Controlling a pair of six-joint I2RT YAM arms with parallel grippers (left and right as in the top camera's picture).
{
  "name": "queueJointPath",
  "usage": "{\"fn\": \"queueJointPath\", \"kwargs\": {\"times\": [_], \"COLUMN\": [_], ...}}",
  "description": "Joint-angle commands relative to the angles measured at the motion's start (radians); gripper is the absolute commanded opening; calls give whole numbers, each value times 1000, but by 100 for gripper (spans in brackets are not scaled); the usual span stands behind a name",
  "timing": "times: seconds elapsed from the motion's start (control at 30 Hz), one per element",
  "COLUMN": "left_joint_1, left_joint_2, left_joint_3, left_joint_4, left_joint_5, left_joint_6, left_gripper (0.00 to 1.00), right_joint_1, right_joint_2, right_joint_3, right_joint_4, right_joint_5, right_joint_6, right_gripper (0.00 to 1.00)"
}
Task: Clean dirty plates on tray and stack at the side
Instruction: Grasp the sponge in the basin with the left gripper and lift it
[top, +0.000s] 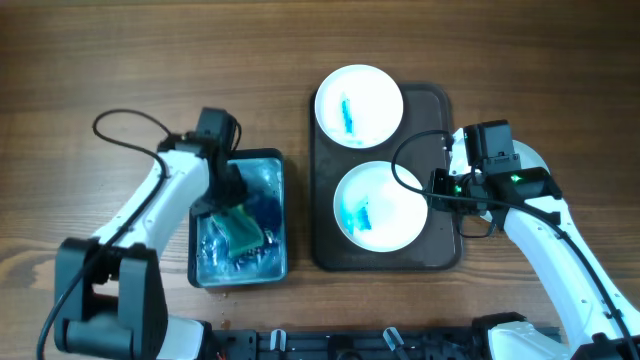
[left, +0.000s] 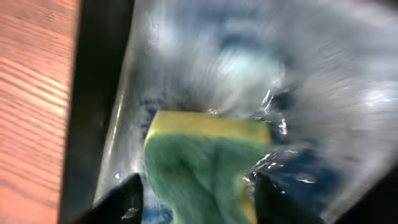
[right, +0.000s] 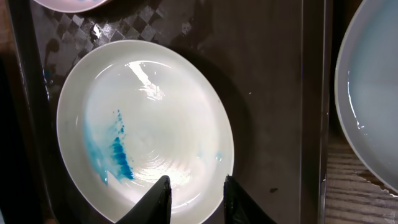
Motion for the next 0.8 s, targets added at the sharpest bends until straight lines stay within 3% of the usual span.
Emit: {"fn": "queueJointPath", "kwargs": {"times": [0.0, 0.1, 0.23, 0.4, 0.47, 0.63, 0.77], "left_joint_1": [-6, -7, -7, -7, -7, -7, -6], "left_joint_2": [-61, -64, -64, -63, -63, -64, -68], "left_joint_3": [90, 88, 29, -170, -248, -278, -197], "left_joint_4": [-64, -119, -143, 26, 124, 201, 147], "left_joint_5": [93, 129, 132, 132, 132, 115, 109], "left_joint_6": [2, 2, -15, -36, -36, -24, 13], "left_gripper": [70, 70, 59, 49, 38, 4, 4], "right_joint_1": [5, 5, 5, 5, 5, 5, 5], "right_joint_2": [-11, -11, -11, -11, -11, -11, 9], "right_joint_3": [18, 18, 18, 18, 18, 15, 14], "right_joint_4": [-3, -2, -2, -2, -2, -2, -24], "right_joint_5": [-5, -5, -5, -5, -5, 20, 98], "right_joint_6": [8, 9, 9, 10, 9, 13, 139], "right_gripper": [29, 28, 29, 29, 29, 31, 36]}}
